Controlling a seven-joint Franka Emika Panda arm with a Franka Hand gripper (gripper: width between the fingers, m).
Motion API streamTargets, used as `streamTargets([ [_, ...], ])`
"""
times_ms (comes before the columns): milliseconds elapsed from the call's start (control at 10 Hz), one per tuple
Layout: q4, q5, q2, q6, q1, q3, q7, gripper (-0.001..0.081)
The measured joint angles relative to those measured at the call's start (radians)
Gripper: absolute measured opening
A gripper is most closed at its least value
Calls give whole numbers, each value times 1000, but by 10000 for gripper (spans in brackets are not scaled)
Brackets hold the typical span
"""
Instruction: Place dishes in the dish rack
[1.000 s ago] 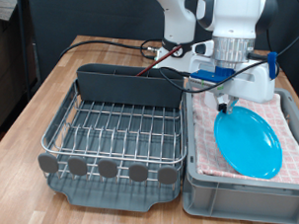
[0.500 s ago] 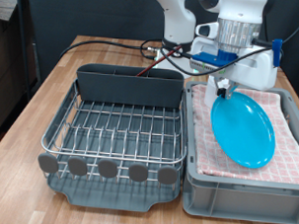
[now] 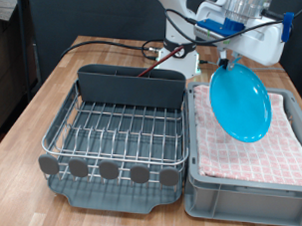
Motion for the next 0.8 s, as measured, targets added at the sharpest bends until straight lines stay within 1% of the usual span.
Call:
streamTargets([
  [100,34,-4,-1,-66,0,5,-11,19],
  [200,58,-10,-1,-101,0,9,-15,19],
  [300,69,-15,-1,-105,0,10,-14,19],
  [400,66,-21,-4,-57,-1,9,-6,19],
  [500,48,-32,-11,-10,-2,8,6,19],
  [600,49,-30,-10,-27,-1,8,5,19],
  [700,64,-43,-8,-115,-2,10,-6,19],
  [800,92,-78,-10,-230,-3,10,-19,19],
])
